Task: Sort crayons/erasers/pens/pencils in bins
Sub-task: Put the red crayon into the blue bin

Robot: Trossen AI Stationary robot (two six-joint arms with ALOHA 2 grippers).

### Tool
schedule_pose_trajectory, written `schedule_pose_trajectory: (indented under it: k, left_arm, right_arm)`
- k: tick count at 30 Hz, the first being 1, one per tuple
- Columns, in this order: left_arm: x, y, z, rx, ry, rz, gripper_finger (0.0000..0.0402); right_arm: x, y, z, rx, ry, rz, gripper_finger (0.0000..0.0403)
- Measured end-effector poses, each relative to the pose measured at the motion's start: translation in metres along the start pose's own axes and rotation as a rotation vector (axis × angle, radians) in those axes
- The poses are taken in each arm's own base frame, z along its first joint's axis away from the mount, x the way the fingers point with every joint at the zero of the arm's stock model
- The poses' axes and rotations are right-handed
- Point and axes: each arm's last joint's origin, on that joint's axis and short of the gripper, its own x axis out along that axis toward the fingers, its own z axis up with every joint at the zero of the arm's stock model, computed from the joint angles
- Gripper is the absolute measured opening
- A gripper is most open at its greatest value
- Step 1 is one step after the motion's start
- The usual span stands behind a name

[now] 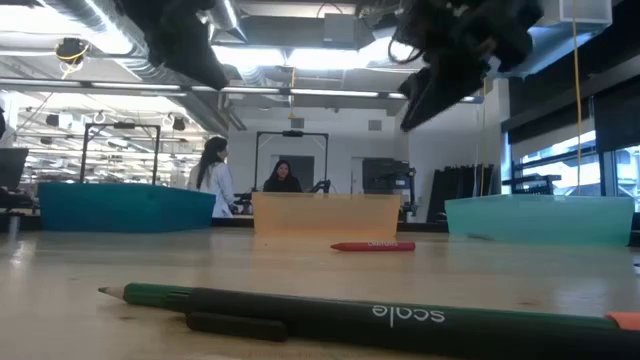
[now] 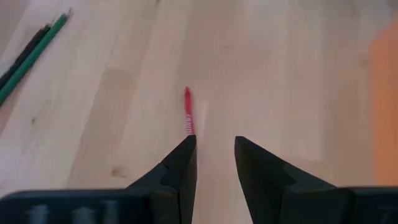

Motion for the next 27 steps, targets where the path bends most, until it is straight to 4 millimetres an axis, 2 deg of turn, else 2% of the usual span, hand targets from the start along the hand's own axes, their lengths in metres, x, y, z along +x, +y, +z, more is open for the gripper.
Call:
schedule_pose_trajectory:
  k: [14,27]
  left_arm:
    - [-0.012,-0.017,-0.005,0.044,-0.023,-0.091,0.0080]
    - [-0.012,-0.017,-0.005,0.047,-0.021,-0.089,0.0080]
  right_arm:
    - [0.080,-0.005,-0.012,-0.051,0.076,0.103,0.0113]
    - [0.112,-0.006,-0.029,-0.083,0.164,0.147,0.0113]
